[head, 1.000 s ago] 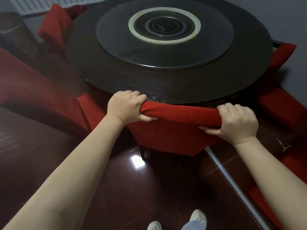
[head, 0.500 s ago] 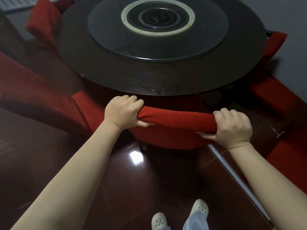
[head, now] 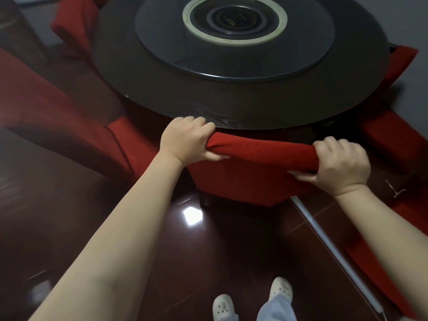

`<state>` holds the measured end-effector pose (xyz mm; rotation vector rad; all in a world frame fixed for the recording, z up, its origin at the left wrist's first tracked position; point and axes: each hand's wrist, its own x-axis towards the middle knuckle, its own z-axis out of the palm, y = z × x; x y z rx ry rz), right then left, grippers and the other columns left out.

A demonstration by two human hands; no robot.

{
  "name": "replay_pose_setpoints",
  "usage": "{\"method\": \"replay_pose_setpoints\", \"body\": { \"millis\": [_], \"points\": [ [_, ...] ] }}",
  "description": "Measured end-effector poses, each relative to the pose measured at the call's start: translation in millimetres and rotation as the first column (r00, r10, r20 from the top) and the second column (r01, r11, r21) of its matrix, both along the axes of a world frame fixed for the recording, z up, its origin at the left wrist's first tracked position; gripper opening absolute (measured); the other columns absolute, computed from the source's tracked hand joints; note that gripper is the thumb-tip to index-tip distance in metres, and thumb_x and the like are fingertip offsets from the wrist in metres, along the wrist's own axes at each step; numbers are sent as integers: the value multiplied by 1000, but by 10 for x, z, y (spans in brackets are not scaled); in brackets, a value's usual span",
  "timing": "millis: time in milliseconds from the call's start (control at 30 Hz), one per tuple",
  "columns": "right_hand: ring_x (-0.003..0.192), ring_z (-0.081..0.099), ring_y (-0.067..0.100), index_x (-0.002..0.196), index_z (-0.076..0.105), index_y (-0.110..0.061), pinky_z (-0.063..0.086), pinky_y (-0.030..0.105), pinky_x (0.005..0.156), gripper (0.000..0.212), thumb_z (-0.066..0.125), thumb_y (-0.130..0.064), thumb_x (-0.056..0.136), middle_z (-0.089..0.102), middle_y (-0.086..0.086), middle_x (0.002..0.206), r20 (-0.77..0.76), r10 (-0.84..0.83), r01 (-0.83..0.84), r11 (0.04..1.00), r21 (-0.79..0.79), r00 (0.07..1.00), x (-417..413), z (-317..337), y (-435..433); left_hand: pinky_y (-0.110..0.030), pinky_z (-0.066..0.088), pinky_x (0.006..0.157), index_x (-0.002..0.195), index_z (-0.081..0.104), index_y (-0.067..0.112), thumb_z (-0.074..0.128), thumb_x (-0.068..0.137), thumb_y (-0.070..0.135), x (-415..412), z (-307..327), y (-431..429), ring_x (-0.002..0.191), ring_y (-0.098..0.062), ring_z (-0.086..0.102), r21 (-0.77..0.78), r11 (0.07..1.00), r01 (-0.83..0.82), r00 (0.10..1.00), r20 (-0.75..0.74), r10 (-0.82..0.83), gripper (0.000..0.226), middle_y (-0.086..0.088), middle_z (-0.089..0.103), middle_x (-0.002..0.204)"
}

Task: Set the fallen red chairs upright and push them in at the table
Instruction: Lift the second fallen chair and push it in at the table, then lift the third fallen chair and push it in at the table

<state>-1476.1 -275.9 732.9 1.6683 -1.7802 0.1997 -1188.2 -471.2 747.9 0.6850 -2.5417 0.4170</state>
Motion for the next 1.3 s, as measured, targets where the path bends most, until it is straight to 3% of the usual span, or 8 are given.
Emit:
{"method": "replay_pose_setpoints", "body": {
  "millis": [467,667,833,933,1000,1033,1133,1300],
  "points": [
    [53,49,27,76,56,-7,33,34,52,75,42,-80,82,49,8,65,32,34,-33,998,-49,999,211,-114,194,-33,36,55,70,55,11,56,65,80,126,-47,141,58,-30,54,77,997,8,992,123,-18,69,-8,53,65],
    [59,51,26,77,53,-9,35,35,54,73,39,-81,80,51,6,69,117,-14,1,995,105,993,249,-31,241,-36,41,72,95,57,16,43,58,88,100,115,195,85,-30,59,228,961,-158,937,341,73,83,-5,59,89],
    [75,58,25,89,58,-15,40,35,62,77,22,-84,82,59,2,82,252,-128,20,920,391,959,289,253,241,-38,43,86,121,50,19,60,62,82,-40,417,278,111,-29,56,364,820,-442,758,640,124,87,-5,56,119],
    [101,59,26,91,65,-20,40,35,79,83,8,-80,82,63,0,100,586,-429,-51,777,628,687,252,593,81,-35,44,91,130,52,15,67,71,69,-228,692,323,115,-29,57,366,697,-617,575,814,82,82,-7,58,127],
    [107,56,23,105,70,-18,36,33,90,82,14,-76,89,64,4,116,637,-640,-150,645,749,429,220,883,-61,-35,46,96,131,55,11,62,80,64,-371,896,330,112,-30,59,398,608,-687,504,864,3,74,-8,60,126],
    [107,55,22,113,69,-16,35,33,91,80,17,-73,91,63,6,121,613,-692,-195,588,785,381,210,1050,-122,-36,45,98,132,55,12,56,83,65,-439,1032,350,114,-30,58,417,576,-703,494,869,-25,73,-8,59,129],
    [116,57,27,134,54,-12,41,39,96,67,28,-63,97,58,8,134,588,-732,-292,511,808,344,242,1566,-237,-34,41,96,137,51,17,44,89,67,-637,1510,438,122,-26,53,511,578,-637,571,816,-93,70,-4,54,137],
    [115,58,22,134,52,-20,43,37,98,46,37,-48,102,58,2,132,757,-548,-290,705,647,356,257,2427,-288,-35,47,85,120,57,24,39,93,63,-822,2356,514,106,-18,59,755,537,-377,841,522,-144,51,2,62,120]
  ]
}}
